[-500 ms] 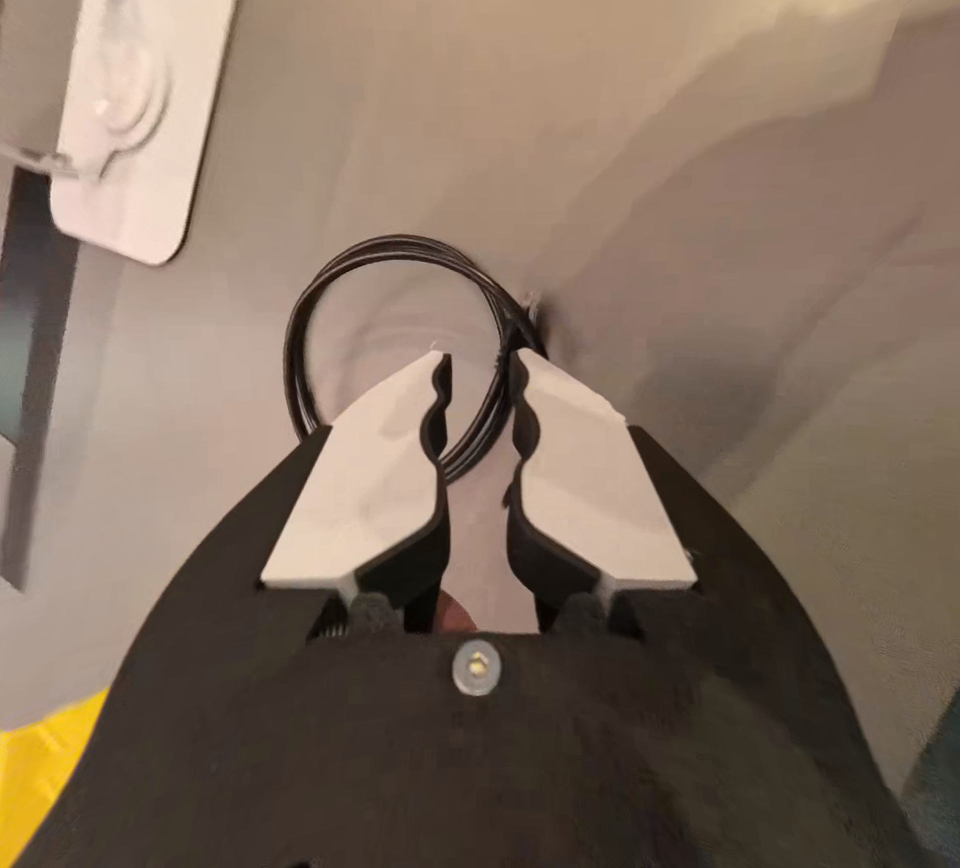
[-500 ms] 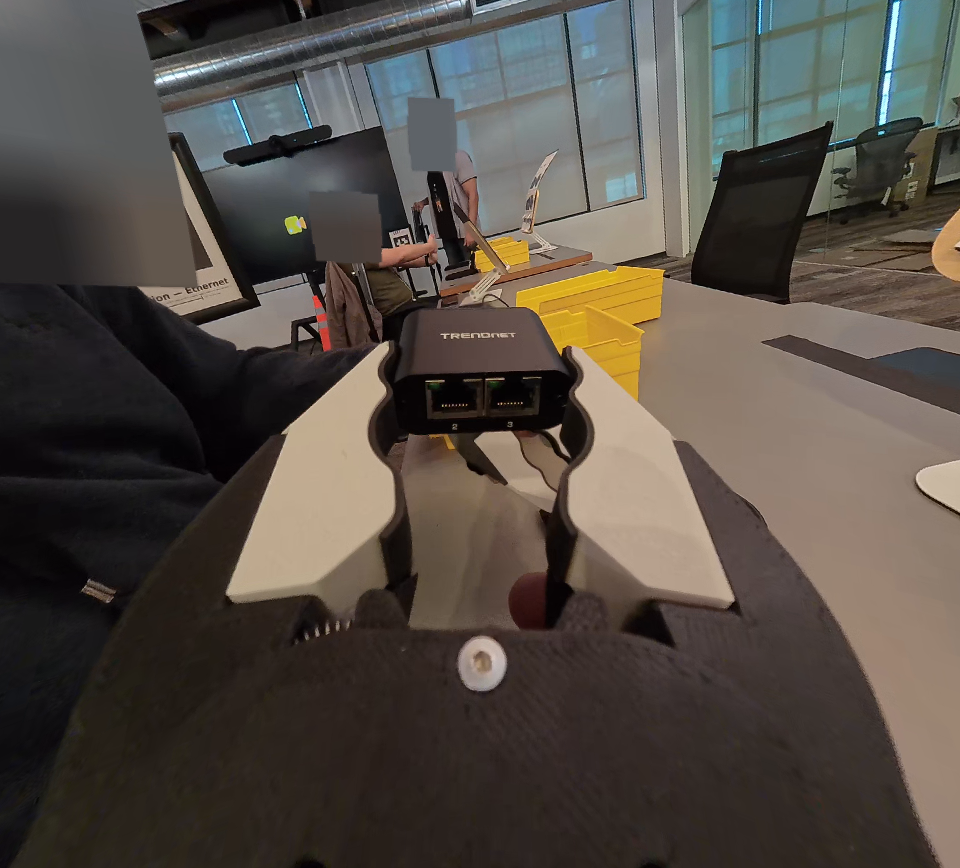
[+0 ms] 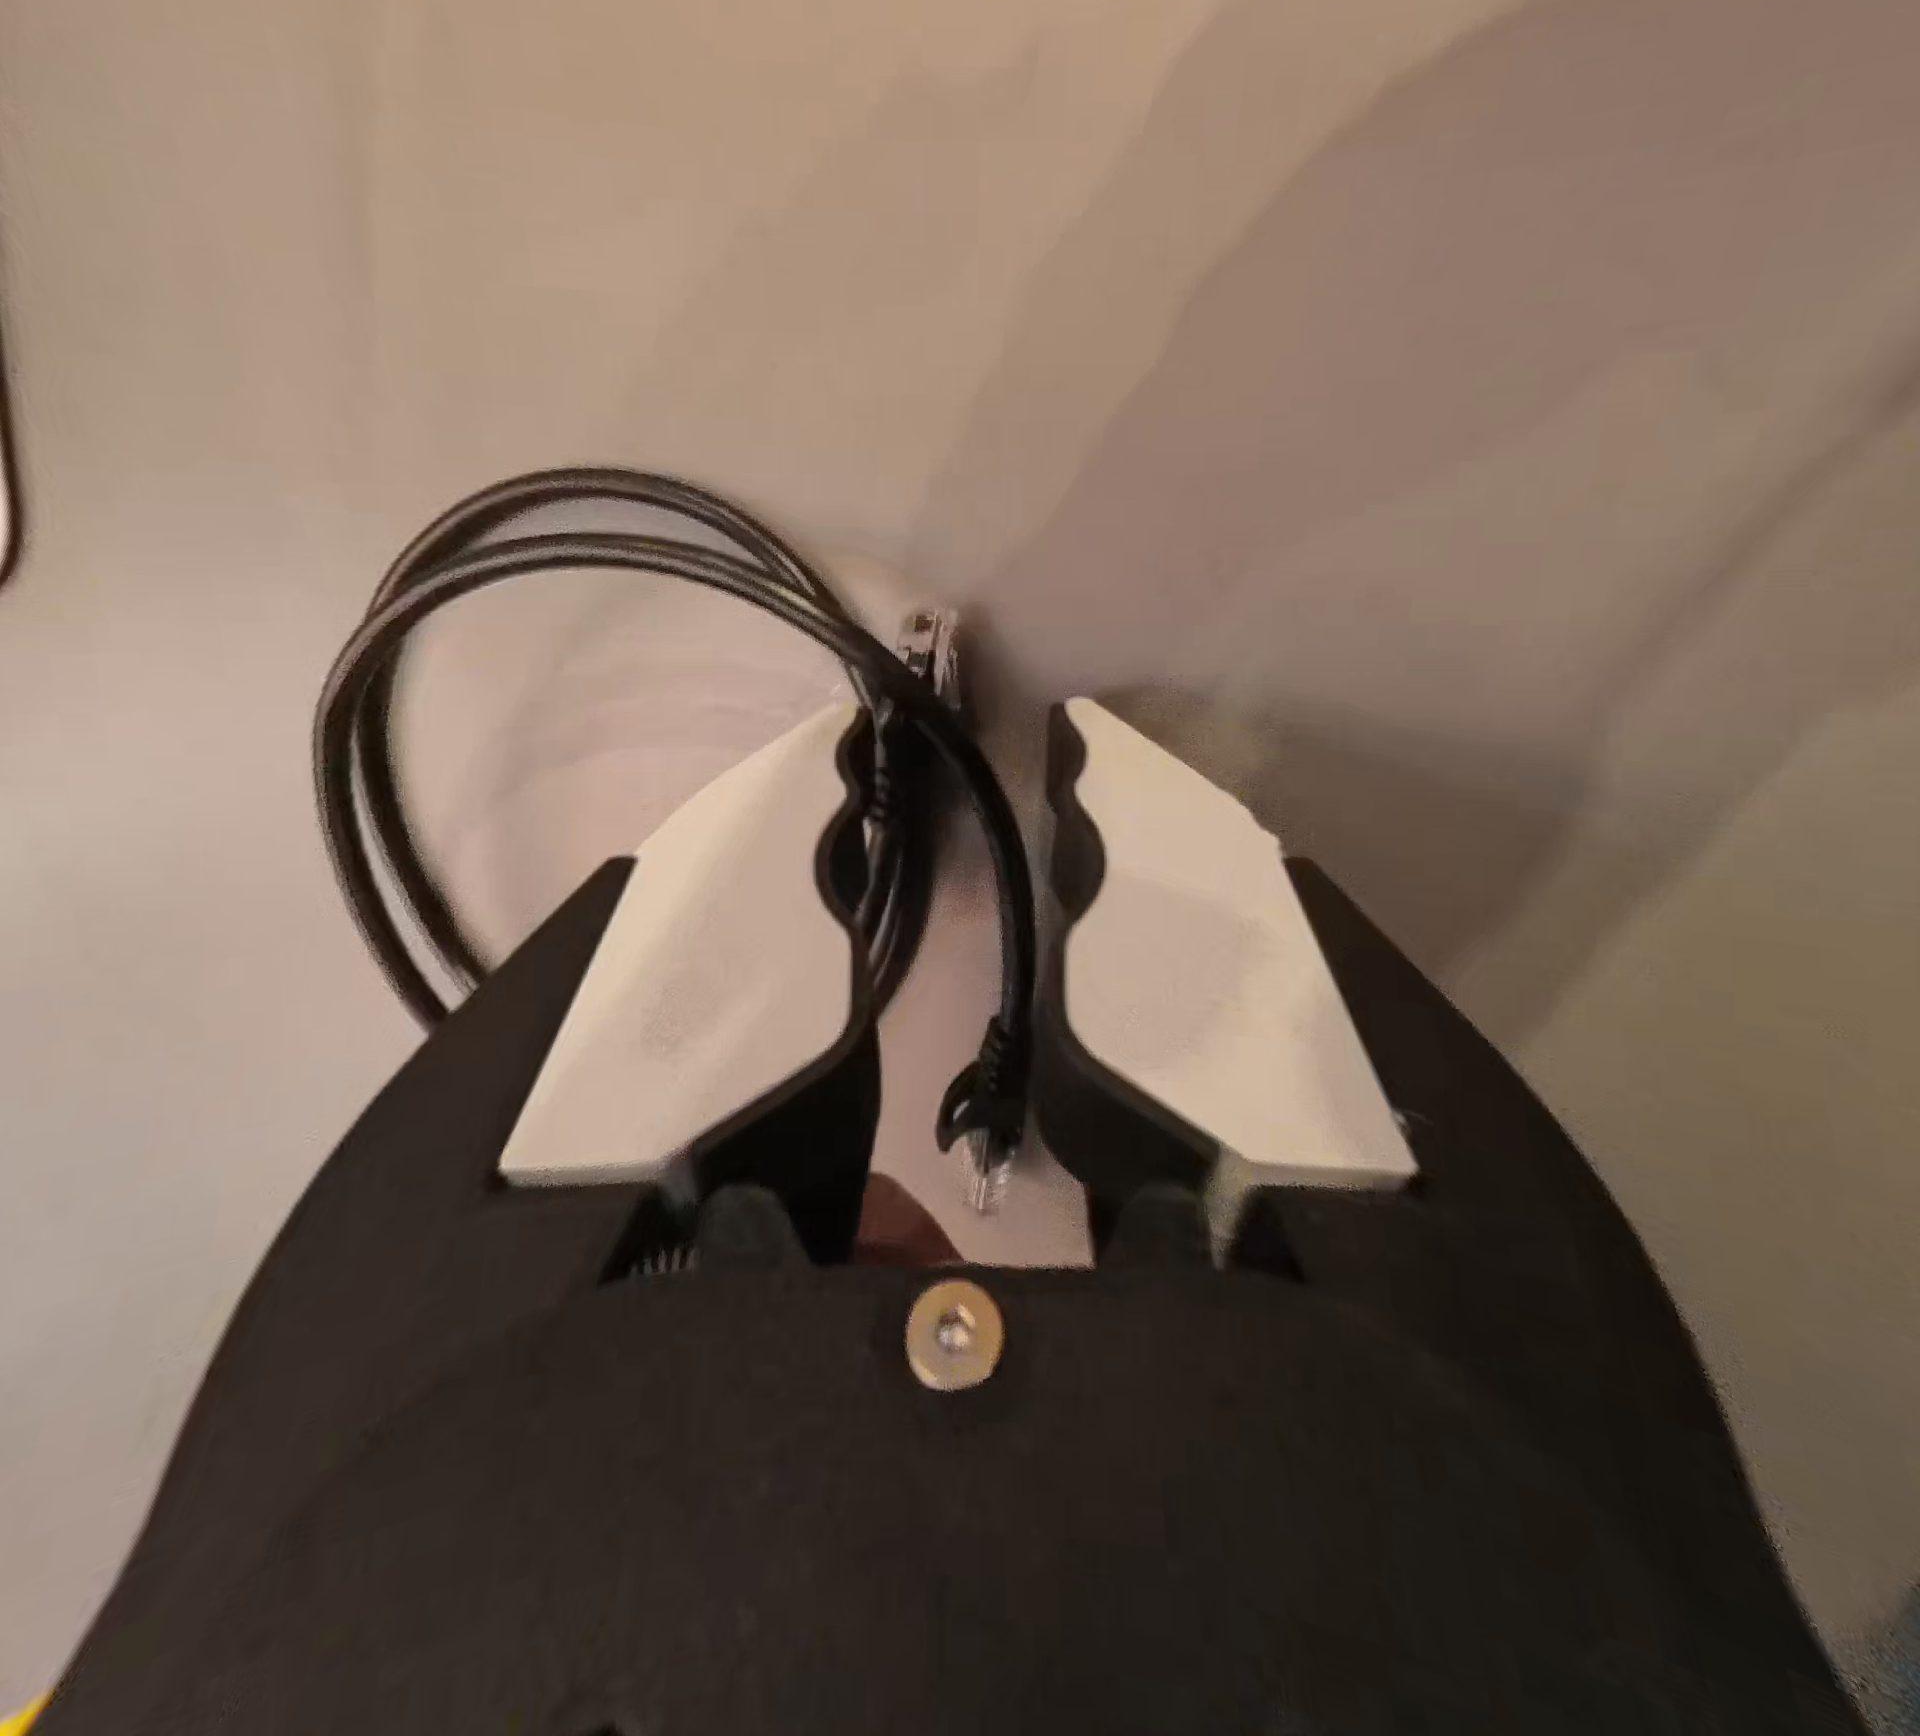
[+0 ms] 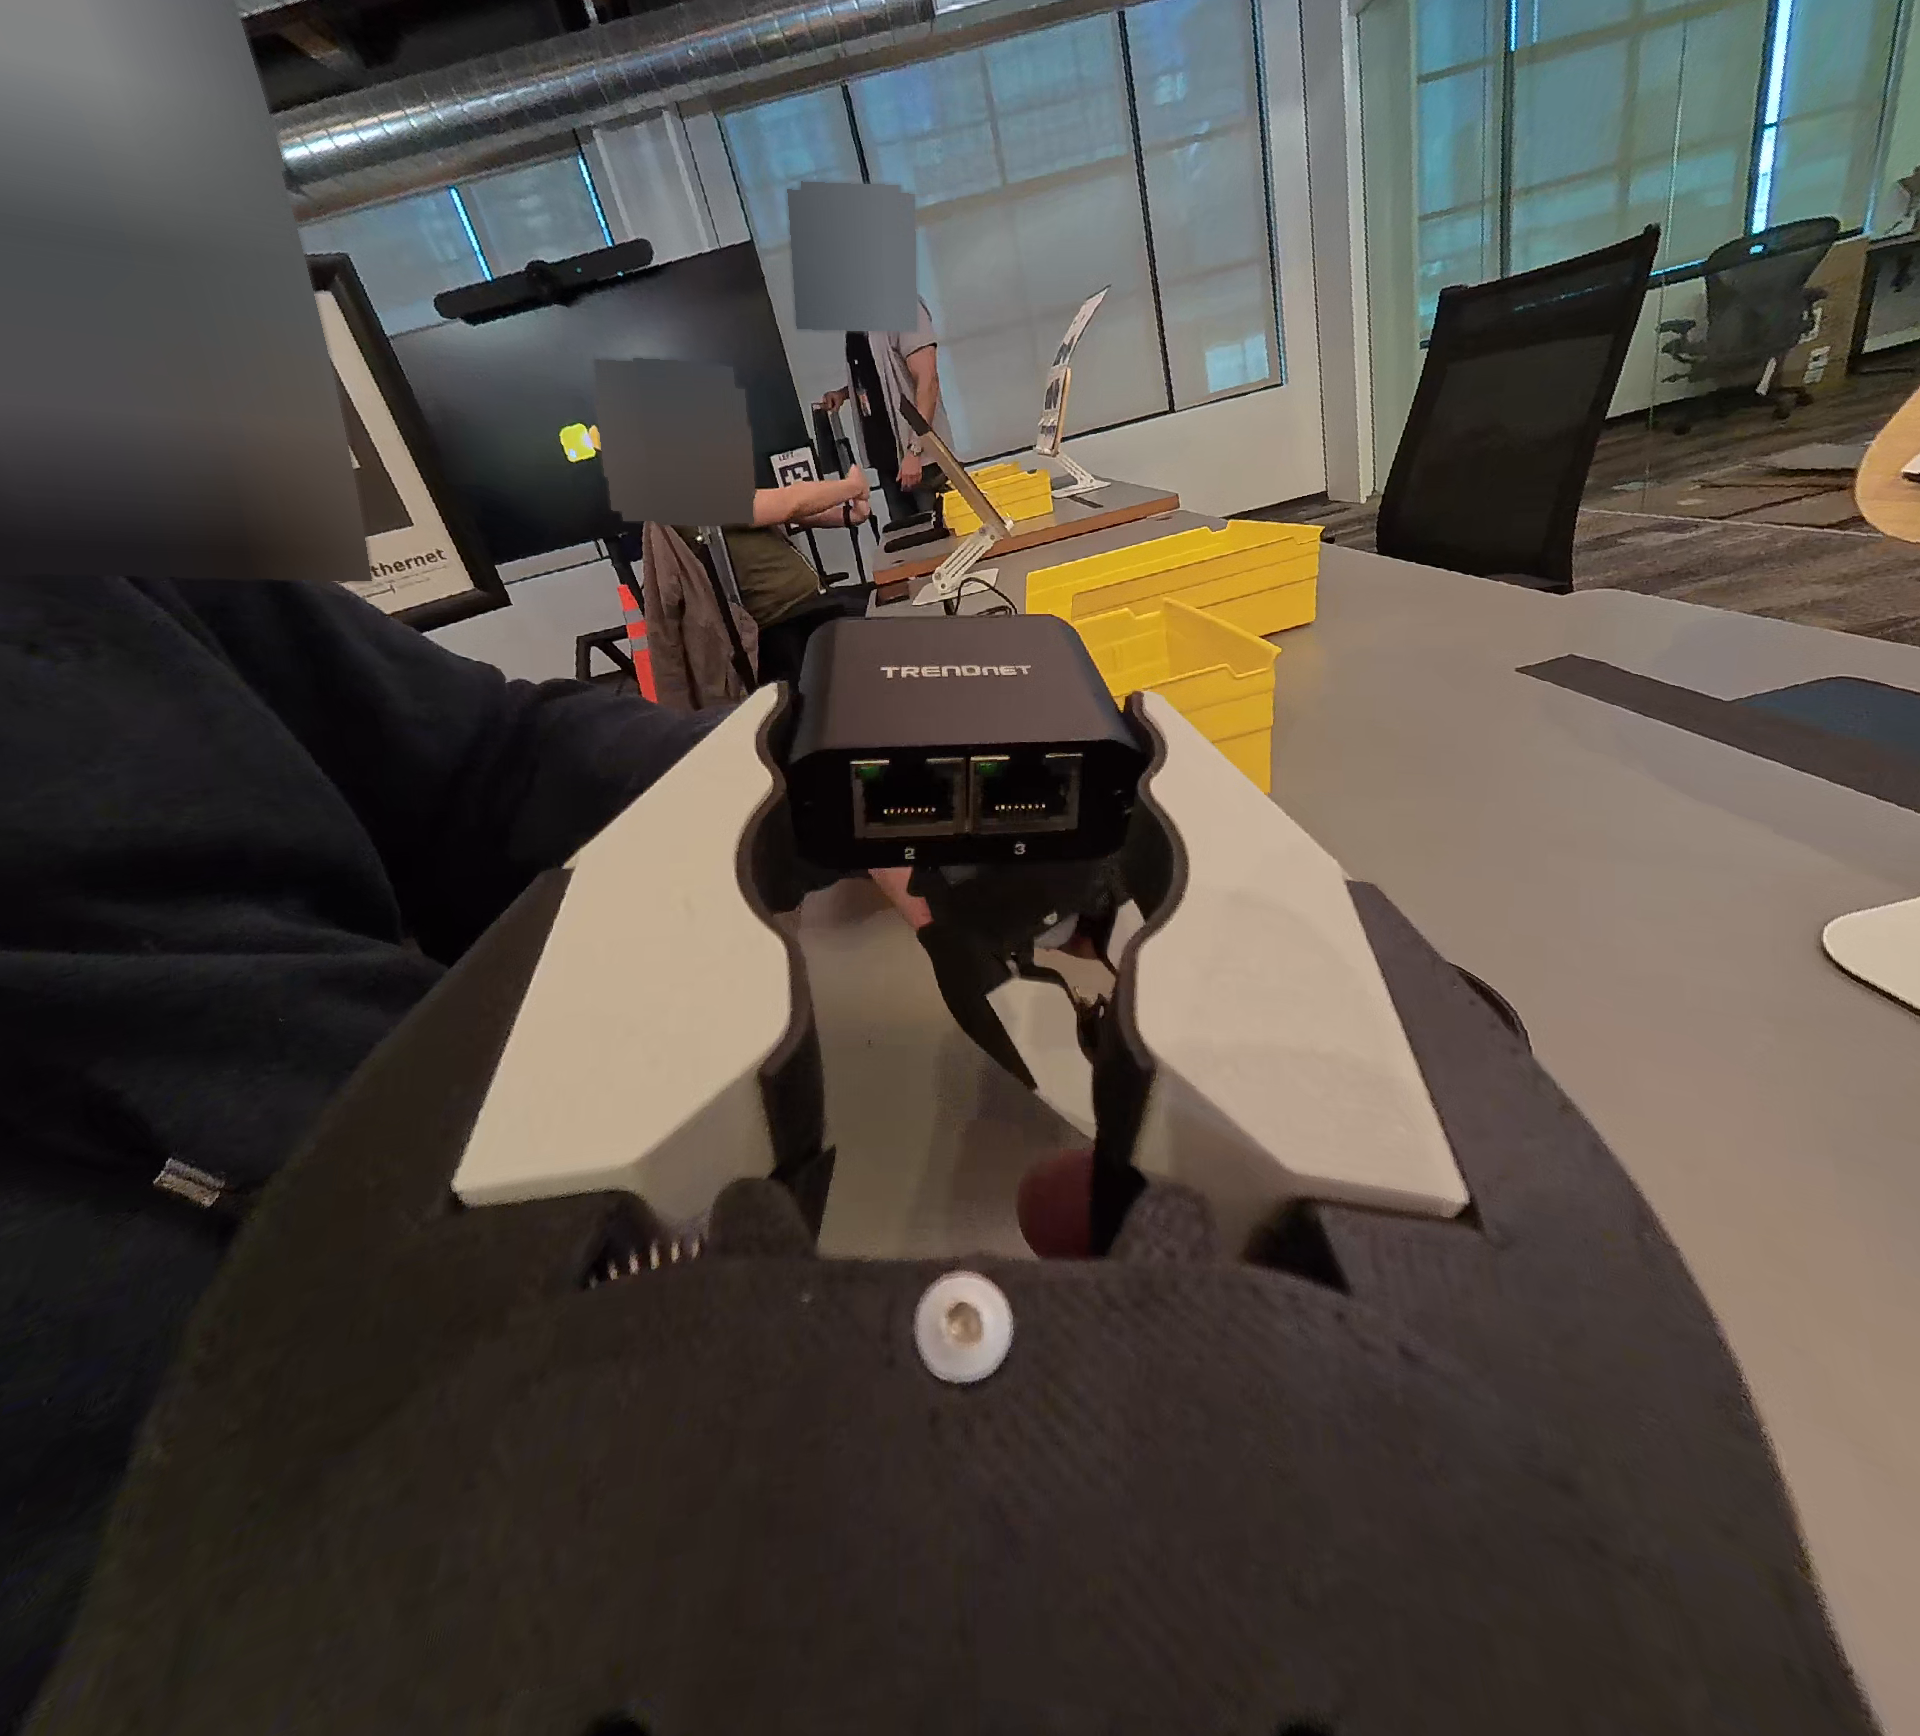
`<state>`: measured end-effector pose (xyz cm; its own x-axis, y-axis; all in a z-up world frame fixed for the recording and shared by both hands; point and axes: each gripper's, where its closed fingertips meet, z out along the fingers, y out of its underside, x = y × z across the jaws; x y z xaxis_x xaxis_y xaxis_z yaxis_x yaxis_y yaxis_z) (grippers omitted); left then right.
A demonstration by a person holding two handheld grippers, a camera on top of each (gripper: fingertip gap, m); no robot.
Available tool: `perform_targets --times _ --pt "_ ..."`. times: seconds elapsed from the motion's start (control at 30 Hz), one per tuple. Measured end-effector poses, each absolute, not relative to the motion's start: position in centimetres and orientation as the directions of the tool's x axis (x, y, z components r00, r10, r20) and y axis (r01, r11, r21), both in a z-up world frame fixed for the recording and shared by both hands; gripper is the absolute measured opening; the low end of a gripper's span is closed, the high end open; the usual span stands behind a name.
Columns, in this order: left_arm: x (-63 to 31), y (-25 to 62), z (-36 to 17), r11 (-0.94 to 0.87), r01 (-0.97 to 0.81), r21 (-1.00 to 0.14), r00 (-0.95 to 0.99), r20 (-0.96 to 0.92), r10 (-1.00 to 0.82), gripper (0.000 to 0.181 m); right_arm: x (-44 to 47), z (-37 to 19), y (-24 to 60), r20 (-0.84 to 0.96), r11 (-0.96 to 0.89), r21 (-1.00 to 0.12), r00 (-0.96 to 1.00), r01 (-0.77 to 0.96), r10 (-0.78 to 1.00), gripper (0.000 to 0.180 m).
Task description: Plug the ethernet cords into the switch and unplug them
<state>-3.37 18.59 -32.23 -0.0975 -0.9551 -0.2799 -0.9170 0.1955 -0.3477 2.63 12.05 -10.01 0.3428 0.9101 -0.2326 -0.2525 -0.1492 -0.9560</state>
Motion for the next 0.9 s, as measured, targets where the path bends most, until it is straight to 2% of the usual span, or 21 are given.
perform_targets --times 0.03,0.07,0.17,0.3,0.33,0.4,0.43,0.5,0.53,0.6,0.67,0.73,0.77,0.8,0.83,0.9 --pt "-3.4 18.6 -32.4 0.199 -0.92 -0.338 -0.104 -0.281 -0.954 0.018 2.6 -10.0 12.0 -0.23 -0.147 -0.957 0.345 -0.25 0.91 0.061" --pt "-3.4 18.6 -32.5 0.241 -0.917 -0.319 -0.144 -0.299 -0.943 0.016 2.7 -9.9 12.0 -0.228 -0.144 -0.958 0.348 -0.249 0.91 0.061" --pt "-3.8 16.9 -32.4 0.466 -0.857 -0.219 -0.38 -0.341 -0.86 0.015 3.0 -9.7 12.0 -0.231 -0.143 -0.955 0.347 -0.261 0.909 0.061" --pt "-6.3 14.3 -32.3 0.731 -0.681 -0.052 -0.677 -0.337 -0.654 0.015 2.8 -9.8 12.0 -0.232 -0.146 -0.955 0.342 -0.26 0.911 0.061" --pt "-7.4 14.1 -32.3 0.755 -0.655 -0.011 -0.712 -0.325 -0.622 0.017 2.8 -9.9 11.9 -0.229 -0.144 -0.956 0.342 -0.257 0.911 0.061" --pt "-9.5 14.0 -32.1 0.745 -0.667 0.034 -0.718 -0.296 -0.63 0.041 2.8 -9.8 11.9 -0.225 -0.14 -0.956 0.342 -0.256 0.912 0.061" --pt "-10.2 13.8 -31.7 0.702 -0.712 0.006 -0.676 -0.276 -0.683 0.048 2.9 -9.7 11.9 -0.223 -0.137 -0.957 0.343 -0.257 0.912 0.061" --pt "-10.7 13.9 -30.3 0.558 -0.824 -0.098 -0.509 -0.304 -0.805 0.051 3.0 -9.5 11.9 -0.222 -0.134 -0.955 0.342 -0.263 0.913 0.061" --pt "-10.9 14.4 -29.5 0.448 -0.881 -0.154 -0.381 -0.33 -0.864 0.052 3.0 -9.5 11.9 -0.223 -0.134 -0.955 0.341 -0.265 0.913 0.061" --pt "-12.4 15.6 -28.5 0.11 -0.961 -0.253 -0.023 -0.326 -0.945 0.052 3.0 -9.5 12.0 -0.226 -0.137 -0.954 0.34 -0.266 0.913 0.061" --pt "-13.2 15.1 -28.1 -0.208 -0.886 -0.415 0.311 -0.196 -0.93 0.056 2.9 -9.6 12.0 -0.231 -0.142 -0.953 0.337 -0.269 0.913 0.061" --pt "-13.3 14.5 -28.3 -0.435 -0.726 -0.532 0.533 -0.035 -0.846 0.057 2.9 -9.7 12.0 -0.232 -0.143 -0.952 0.333 -0.271 0.914 0.061" --pt "-13.6 14.6 -28.8 -0.5 -0.665 -0.555 0.6 0.002 -0.8 0.058 2.9 -9.6 12.0 -0.234 -0.144 -0.951 0.33 -0.274 0.915 0.061" --pt "-13.6 14.7 -29.5 -0.552 -0.617 -0.561 0.649 0.035 -0.76 0.069 2.8 -9.6 12.0 -0.234 -0.144 -0.95 0.327 -0.277 0.916 0.061" --pt "-13.2 14.7 -29.9 -0.589 -0.571 -0.572 0.679 0.075 -0.73 0.072 2.8 -9.5 12.0 -0.234 -0.144 -0.95 0.323 -0.278 0.917 0.061" --pt "-12.5 15.2 -30.6 -0.623 -0.521 -0.583 0.714 0.102 -0.693 0.071 2.6 -9.5 11.9 -0.231 -0.144 -0.951 0.32 -0.274 0.919 0.061"
